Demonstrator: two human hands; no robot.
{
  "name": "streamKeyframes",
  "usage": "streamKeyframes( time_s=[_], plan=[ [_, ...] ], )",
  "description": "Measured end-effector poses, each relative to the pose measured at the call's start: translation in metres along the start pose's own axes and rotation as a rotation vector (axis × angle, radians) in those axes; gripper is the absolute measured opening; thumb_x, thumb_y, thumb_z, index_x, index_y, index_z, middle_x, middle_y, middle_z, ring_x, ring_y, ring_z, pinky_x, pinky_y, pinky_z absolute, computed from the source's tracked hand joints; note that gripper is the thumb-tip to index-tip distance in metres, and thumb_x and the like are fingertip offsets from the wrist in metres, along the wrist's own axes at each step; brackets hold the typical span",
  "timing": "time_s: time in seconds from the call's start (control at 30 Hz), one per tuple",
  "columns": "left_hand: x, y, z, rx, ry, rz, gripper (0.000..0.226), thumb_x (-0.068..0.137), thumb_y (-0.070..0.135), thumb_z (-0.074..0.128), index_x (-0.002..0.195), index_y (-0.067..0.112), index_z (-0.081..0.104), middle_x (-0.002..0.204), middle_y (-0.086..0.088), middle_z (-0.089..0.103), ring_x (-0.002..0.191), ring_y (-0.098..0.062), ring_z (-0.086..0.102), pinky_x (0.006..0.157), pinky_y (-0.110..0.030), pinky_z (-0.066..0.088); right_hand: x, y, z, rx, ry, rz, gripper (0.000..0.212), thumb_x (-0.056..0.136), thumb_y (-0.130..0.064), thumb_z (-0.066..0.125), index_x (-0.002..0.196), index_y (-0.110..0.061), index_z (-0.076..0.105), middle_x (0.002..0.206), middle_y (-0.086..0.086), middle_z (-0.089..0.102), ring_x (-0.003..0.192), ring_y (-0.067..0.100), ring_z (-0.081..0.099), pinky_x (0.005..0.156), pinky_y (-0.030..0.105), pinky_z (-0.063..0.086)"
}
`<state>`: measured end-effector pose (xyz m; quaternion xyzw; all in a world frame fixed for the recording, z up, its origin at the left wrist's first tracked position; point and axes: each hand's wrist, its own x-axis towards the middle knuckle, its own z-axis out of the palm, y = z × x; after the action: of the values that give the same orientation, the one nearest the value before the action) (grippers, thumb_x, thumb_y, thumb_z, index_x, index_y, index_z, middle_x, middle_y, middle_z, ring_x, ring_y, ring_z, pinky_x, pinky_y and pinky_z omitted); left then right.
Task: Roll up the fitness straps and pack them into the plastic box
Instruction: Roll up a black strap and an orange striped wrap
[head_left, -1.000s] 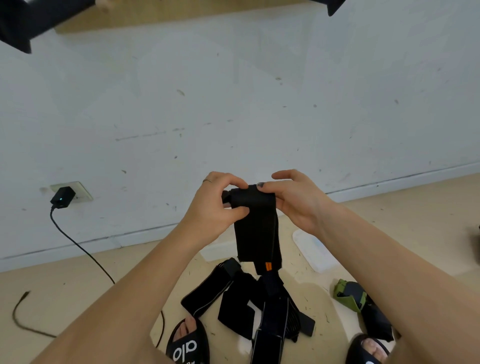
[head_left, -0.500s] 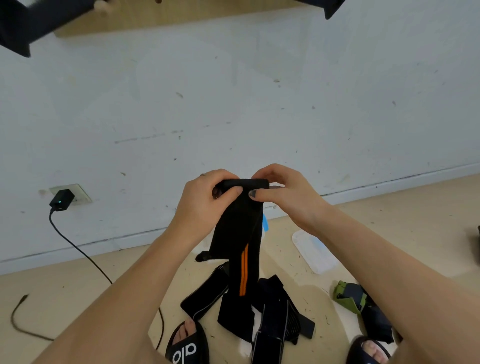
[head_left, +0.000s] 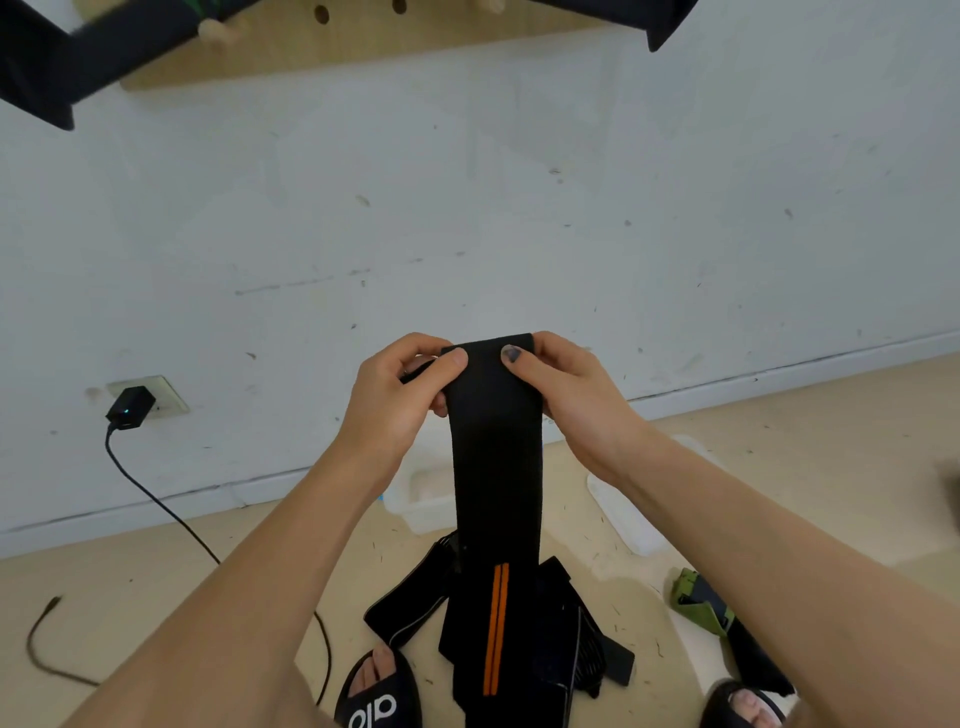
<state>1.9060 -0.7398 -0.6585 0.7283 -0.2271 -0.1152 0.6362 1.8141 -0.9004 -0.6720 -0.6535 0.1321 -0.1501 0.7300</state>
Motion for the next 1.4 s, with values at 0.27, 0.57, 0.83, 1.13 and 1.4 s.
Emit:
streamKeyframes(
  time_s=[0.27,0.57,0.83,1.13,1.4],
  plan=[
    [-0.005,-0.001,0.004,0.033,-0.003,0.014,0.010,0.093,0.016,0.074,0.097,0.008,0.070,0.074,0.000,0.066,0.064,-0.013,0.057,0.071,-0.030,0.050,0.001,0.007,0.012,-0.058,0.051,0.076,0.024,0.105,-0.037,0.058,0.120,-0.019,0.064,0.115,0.002,0.074,0.106,0.016,0.072,0.095,0.036,0.059],
    [0.000,0.002,-0.007,-0.063,0.062,-0.018,0.008,0.099,0.011,0.062,0.096,0.005,0.066,0.068,-0.009,0.059,0.058,-0.017,0.043,0.065,-0.028,0.042,0.004,-0.001,0.002,0.099,0.086,0.040,0.019,0.103,-0.026,0.063,0.113,-0.012,0.070,0.105,0.005,0.076,0.093,0.014,0.074,0.078,0.026,0.058],
    [-0.008,0.010,-0.004,-0.024,0.079,0.153,0.008,0.099,0.008,0.062,0.091,0.008,0.064,0.070,-0.017,0.065,0.061,-0.015,0.052,0.070,-0.025,0.048,0.004,0.001,0.006,-0.011,0.126,0.018,0.021,0.103,-0.030,0.061,0.112,-0.012,0.069,0.112,0.011,0.074,0.107,0.026,0.072,0.095,0.041,0.058],
    [-0.009,0.008,0.000,-0.036,-0.071,0.123,0.021,0.090,0.014,0.056,0.099,0.013,0.075,0.078,-0.002,0.070,0.075,-0.021,0.056,0.081,-0.034,0.050,0.000,0.002,0.004,-0.045,0.121,0.019,0.022,0.106,-0.029,0.057,0.115,-0.010,0.065,0.114,0.015,0.071,0.107,0.028,0.070,0.090,0.039,0.059],
    [-0.005,0.003,0.010,0.147,0.016,0.196,0.014,0.098,0.011,0.065,0.098,0.025,0.068,0.069,-0.005,0.044,0.065,-0.015,0.044,0.066,-0.031,0.044,-0.002,0.000,0.006,0.036,0.085,0.032,0.021,0.106,-0.028,0.057,0.115,-0.011,0.066,0.116,0.015,0.073,0.111,0.031,0.070,0.100,0.049,0.056]
  ],
)
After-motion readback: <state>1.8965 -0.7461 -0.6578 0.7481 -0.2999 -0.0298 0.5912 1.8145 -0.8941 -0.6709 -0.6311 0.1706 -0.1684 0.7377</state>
